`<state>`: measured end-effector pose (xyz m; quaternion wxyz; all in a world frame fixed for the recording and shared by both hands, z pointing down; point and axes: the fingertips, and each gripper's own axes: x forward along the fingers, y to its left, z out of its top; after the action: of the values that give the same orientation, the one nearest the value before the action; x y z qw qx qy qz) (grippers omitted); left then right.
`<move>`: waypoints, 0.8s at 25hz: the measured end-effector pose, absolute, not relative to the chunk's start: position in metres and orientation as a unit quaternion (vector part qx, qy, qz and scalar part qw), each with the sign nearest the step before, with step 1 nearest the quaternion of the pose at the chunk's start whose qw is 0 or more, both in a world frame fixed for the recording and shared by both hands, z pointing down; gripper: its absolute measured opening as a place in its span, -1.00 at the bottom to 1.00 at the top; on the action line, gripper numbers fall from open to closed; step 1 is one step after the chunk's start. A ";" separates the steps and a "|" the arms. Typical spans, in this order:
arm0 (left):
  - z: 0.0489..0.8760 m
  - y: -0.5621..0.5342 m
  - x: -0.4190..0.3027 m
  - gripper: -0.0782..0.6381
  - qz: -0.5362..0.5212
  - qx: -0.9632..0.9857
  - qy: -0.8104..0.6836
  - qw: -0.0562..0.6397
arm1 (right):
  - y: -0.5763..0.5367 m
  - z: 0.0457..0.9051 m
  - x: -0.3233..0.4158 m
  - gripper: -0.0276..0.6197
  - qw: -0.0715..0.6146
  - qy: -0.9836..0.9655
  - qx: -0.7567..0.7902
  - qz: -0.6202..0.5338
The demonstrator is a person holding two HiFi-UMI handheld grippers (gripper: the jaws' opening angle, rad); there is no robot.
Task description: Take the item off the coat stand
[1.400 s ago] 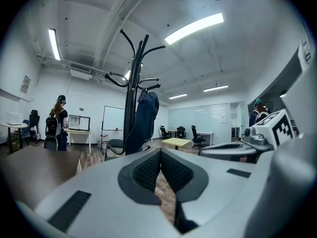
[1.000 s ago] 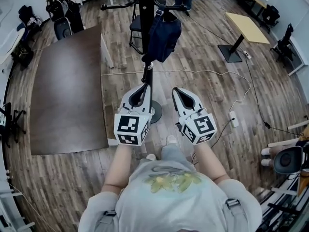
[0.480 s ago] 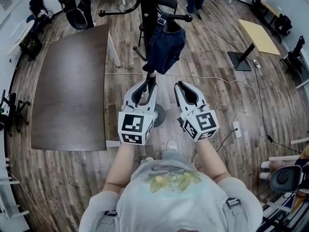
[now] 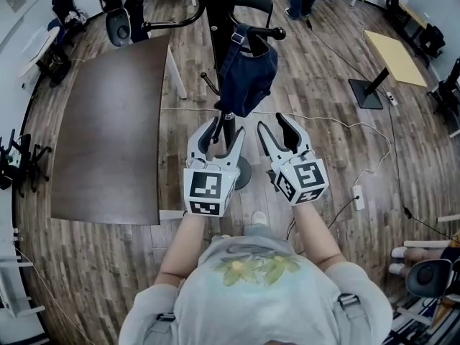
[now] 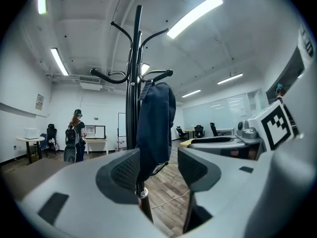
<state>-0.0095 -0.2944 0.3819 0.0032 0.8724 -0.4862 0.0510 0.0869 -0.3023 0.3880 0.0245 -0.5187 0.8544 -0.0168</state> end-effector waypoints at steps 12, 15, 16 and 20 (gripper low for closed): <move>0.380 -0.308 -0.003 -0.03 0.042 0.861 -0.507 0.007 | -0.323 0.388 0.095 -0.18 0.022 0.857 -0.514 -0.020; 0.377 -0.313 -0.001 -0.03 0.041 0.856 -0.515 0.006 | -0.329 0.385 0.097 -0.17 0.023 0.859 -0.511 -0.017; 0.378 -0.315 0.000 -0.03 0.041 0.855 -0.517 0.006 | -0.331 0.384 0.097 -0.17 0.024 0.860 -0.510 -0.016; 0.382 -0.320 0.004 -0.03 0.045 0.851 -0.523 0.009 | -0.342 0.380 0.099 -0.17 0.025 0.863 -0.505 -0.012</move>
<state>0.0043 -0.3205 0.3818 0.0091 0.8512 -0.5228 0.0448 0.0989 -0.3424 0.3799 0.0254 -0.5046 0.8629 -0.0122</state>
